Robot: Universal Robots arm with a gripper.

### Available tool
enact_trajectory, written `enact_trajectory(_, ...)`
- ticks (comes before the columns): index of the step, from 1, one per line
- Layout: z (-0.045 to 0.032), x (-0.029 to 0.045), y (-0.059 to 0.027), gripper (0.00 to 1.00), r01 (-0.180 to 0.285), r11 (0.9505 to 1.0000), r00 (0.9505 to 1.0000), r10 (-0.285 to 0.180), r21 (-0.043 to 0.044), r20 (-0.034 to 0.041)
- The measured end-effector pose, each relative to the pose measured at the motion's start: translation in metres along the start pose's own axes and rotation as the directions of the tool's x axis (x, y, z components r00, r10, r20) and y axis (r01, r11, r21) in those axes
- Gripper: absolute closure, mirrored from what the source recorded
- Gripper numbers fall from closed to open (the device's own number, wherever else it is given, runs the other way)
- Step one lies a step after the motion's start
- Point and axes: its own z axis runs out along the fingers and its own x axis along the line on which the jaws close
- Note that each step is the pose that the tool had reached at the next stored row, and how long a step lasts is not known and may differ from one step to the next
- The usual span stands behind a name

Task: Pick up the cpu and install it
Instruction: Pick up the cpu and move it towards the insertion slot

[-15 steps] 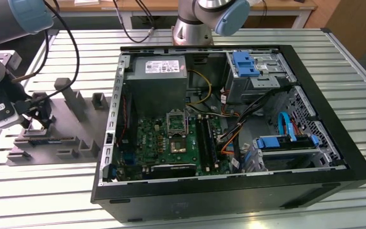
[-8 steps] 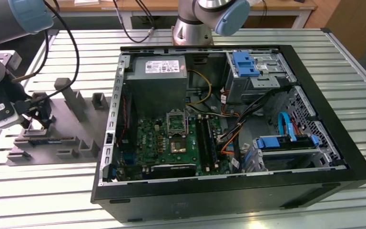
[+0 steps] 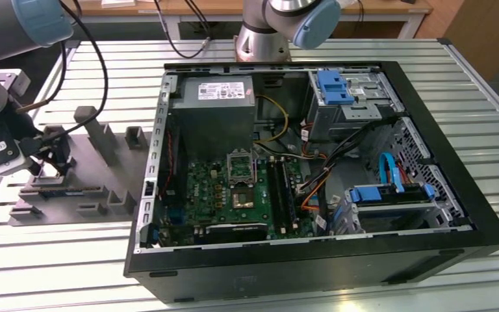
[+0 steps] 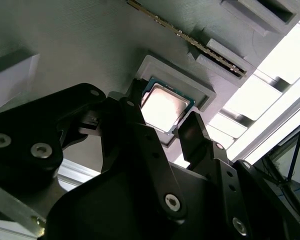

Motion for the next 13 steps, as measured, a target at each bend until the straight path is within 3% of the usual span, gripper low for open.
enact_trajectory(9, 0.0001, 0.0, 0.0, 0.45, 0.0, 1.0, 1.0, 0.0, 0.0, 0.0001)
enact_trajectory(10, 0.0001, 0.0, 0.0, 0.52, 0.0, 1.0, 1.0, 0.0, 0.0, 0.0001)
enact_trajectory(13, 0.0001, -0.0001, 0.0, 0.53, 0.0, 1.0, 1.0, 0.0, -0.0001, 0.0002)
